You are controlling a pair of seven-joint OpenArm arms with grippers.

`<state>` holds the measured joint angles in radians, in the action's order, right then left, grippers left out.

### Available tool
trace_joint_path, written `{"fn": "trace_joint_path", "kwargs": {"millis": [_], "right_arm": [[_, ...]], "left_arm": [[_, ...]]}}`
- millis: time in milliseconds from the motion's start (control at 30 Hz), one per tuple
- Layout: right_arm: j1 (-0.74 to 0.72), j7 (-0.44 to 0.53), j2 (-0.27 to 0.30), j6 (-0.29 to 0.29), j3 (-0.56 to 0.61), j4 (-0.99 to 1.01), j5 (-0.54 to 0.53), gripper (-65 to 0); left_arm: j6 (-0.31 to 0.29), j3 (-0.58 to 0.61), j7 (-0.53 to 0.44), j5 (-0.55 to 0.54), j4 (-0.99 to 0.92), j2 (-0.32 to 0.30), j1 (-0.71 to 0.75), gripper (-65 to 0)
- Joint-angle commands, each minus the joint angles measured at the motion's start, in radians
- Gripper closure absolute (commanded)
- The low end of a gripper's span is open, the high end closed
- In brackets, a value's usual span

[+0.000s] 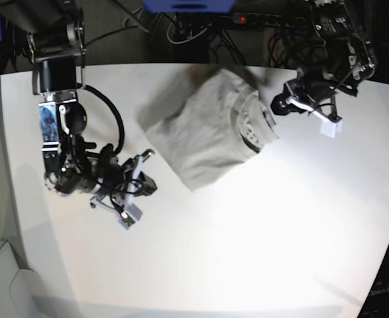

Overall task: Layout the t-shirt on the table in an organized manner, then fold the t-shirt properly
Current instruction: 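Press and square the folded bundle's edge with the left gripper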

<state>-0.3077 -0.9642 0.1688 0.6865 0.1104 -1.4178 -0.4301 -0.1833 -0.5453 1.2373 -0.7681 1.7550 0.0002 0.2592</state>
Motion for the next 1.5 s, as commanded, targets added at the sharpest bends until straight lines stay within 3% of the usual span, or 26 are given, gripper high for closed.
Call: {"fn": "trace_joint_path", "kwargs": {"millis": [0,233,433,767,1000,1167,1267,1367,1467], "right_arm": [[-0.025,0.020,0.005,0.012,-0.001,0.005,-0.017,0.0],[-0.015,0.097,0.018,0.012,0.002,0.099,-0.017,0.0],[-0.014,0.104,0.024,0.012,0.002,0.163,-0.017,0.0],[0.084,0.106,0.039,0.012,0.004,0.140,-0.017,0.0],[0.143,0.106,0.076,0.012,-0.004,0.081,-0.017,0.0],[0.132,0.106,0.111,0.012,-0.018,0.077,-0.017,0.0],[0.132,0.106,0.114,0.012,-0.048,0.077,-0.019,0.0],[0.130,0.107,0.114,0.012,-0.051,0.077,-0.019,0.0],[0.123,0.107,0.113,0.012,-0.051,0.079,-0.019,0.0]], "left_arm": [[0.008,0.006,-0.006,0.000,0.009,0.007,-0.002,0.0],[0.003,0.017,-0.049,0.083,-0.077,0.073,-0.056,0.0],[0.005,0.067,-0.184,0.097,-0.246,0.062,-0.140,0.0],[0.005,0.066,-0.290,0.095,-0.410,0.033,-0.314,0.0],[0.011,0.064,-0.279,0.071,-0.401,-0.030,-0.403,0.0],[0.011,0.058,-0.181,-0.001,-0.326,-0.124,-0.381,-0.4],[0.011,0.058,-0.150,-0.021,-0.289,-0.139,-0.334,-0.7],[0.011,0.057,-0.143,-0.052,-0.235,-0.133,-0.285,-9.1],[0.012,0.064,-0.141,-0.123,-0.155,-0.127,-0.229,-29.3]]}}
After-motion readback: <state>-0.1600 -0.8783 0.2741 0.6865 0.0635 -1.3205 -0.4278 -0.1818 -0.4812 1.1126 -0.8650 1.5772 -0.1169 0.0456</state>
